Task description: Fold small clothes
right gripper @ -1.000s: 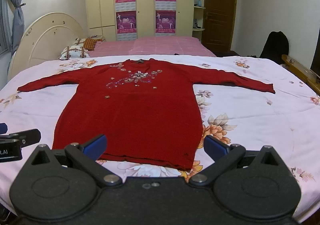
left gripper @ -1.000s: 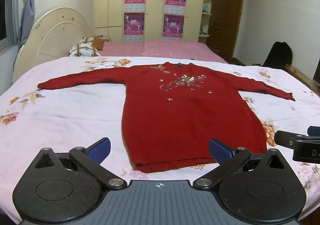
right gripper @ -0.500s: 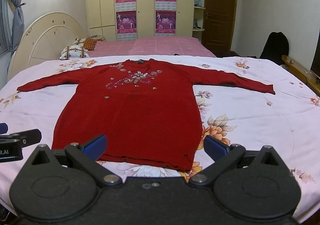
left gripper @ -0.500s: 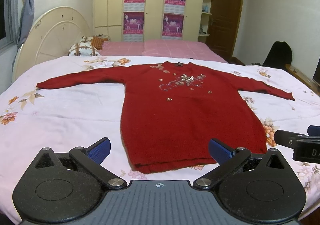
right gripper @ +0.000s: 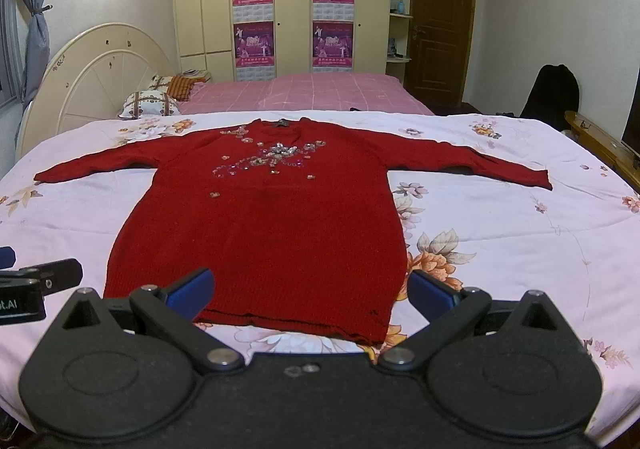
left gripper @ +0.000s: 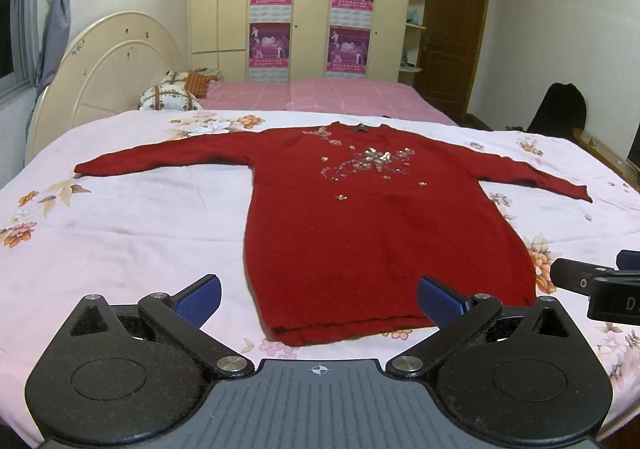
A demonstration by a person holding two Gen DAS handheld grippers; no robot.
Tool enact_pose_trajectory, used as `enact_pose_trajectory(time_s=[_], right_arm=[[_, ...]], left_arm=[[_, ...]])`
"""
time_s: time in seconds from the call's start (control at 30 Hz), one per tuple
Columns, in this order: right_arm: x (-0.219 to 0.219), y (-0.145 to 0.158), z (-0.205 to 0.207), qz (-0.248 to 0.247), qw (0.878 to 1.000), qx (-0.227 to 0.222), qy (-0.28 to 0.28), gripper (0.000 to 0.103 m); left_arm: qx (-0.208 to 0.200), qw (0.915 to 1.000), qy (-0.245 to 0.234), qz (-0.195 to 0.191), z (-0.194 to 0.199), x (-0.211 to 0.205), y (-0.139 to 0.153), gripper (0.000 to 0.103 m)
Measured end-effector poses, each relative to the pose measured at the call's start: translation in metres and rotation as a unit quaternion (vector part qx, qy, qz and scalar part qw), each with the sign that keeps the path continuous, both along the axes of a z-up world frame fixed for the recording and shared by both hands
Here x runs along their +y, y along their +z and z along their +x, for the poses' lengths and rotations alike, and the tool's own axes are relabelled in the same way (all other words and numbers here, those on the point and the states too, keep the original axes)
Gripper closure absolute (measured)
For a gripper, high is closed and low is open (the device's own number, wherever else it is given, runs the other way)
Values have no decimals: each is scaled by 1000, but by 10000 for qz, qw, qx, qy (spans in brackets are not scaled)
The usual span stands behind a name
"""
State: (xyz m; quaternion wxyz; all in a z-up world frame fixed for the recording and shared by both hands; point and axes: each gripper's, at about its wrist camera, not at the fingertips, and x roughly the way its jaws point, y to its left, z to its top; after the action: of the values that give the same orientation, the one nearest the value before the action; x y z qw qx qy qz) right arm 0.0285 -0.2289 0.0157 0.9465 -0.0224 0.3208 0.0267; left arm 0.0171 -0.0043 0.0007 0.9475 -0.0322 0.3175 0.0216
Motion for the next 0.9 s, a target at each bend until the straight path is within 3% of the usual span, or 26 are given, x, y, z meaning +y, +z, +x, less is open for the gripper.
enact_pose_trajectory(time_s=[0.63,0.9], right_arm=[[1,0,6,-6,10000,-27,-40,1],[-44,7,33,390,9973,-297,-556,1]], left_arm=[[61,9999,-51,-121,12,9,-1,0],[114,9996,-178,-185,54,9,1,0]])
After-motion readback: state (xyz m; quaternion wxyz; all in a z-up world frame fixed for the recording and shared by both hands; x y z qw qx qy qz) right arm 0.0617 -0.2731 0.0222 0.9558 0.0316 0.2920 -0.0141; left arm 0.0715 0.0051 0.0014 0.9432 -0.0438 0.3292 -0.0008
